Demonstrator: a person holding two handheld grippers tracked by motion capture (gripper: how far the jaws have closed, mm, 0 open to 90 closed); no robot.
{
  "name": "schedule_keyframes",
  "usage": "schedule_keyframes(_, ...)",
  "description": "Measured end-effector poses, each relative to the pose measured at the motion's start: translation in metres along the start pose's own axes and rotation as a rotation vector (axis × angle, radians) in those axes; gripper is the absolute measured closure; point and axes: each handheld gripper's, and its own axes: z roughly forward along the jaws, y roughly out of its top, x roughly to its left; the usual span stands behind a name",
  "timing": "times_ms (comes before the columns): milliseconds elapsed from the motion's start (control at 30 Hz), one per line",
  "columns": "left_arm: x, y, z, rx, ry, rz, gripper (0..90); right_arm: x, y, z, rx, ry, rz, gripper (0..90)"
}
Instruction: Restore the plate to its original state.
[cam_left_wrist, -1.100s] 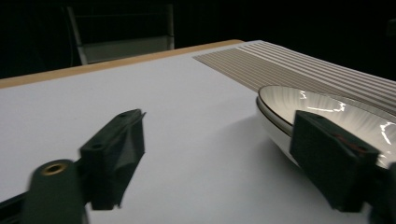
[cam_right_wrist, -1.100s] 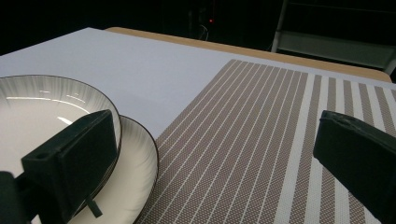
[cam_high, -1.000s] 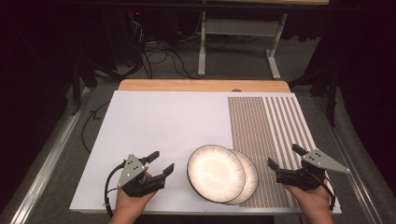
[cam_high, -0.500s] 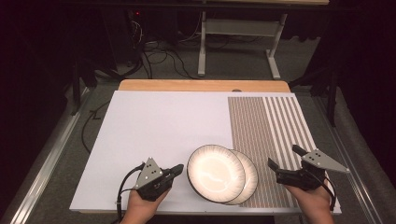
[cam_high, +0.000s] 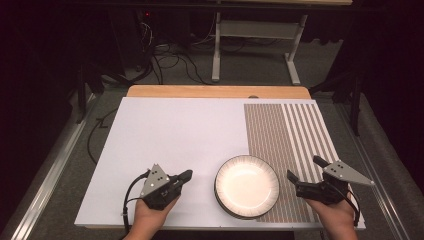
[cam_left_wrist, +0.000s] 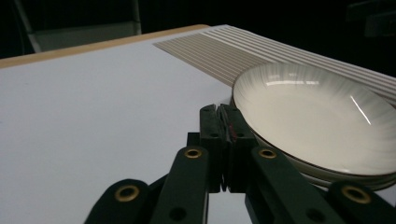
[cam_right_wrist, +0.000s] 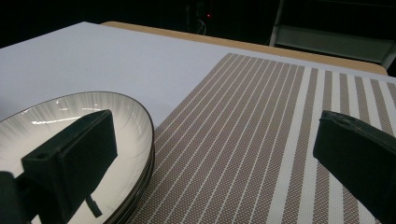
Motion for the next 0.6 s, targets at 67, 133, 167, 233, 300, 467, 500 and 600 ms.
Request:
schedule_keyframes(67,0.005,0.001,-0.004,-0.014,0.015,-0.009,84.7,0.000,0.000,0.000,-0.002,0.001,-0.003,0.7)
schedule_keyframes(133,0.016,0.004,-0.013,-0.036,0.042,-0.019,79.1,0.000,0.000,0.000,-0.001,0.001,-0.004,0.7)
schedule_keyframes(167,0.016,0.004,-0.013,-0.036,0.042,-0.019,75.0,0.000,0.000,0.000,-0.001,0.001,-0.004,0.7)
schedule_keyframes(233,0.024,0.006,-0.021,-0.054,0.070,-0.024,69.0,0.001,0.000,0.000,-0.002,0.003,-0.004,0.7)
schedule_keyframes(300,0.029,0.007,-0.026,-0.064,0.093,-0.028,58.1,0.001,0.000,0.000,-0.004,0.003,-0.008,0.7)
schedule_keyframes(467,0.047,0.006,-0.038,-0.069,0.183,-0.022,41.7,0.001,0.000,0.000,-0.009,0.004,-0.013,0.7)
schedule_keyframes(500,0.049,0.005,-0.040,-0.071,0.200,-0.021,38.7,0.002,0.000,-0.001,-0.009,0.004,-0.013,0.7)
schedule_keyframes(600,0.053,0.005,-0.045,-0.069,0.225,-0.020,28.3,0.002,0.001,-0.002,-0.010,0.008,-0.014,0.7)
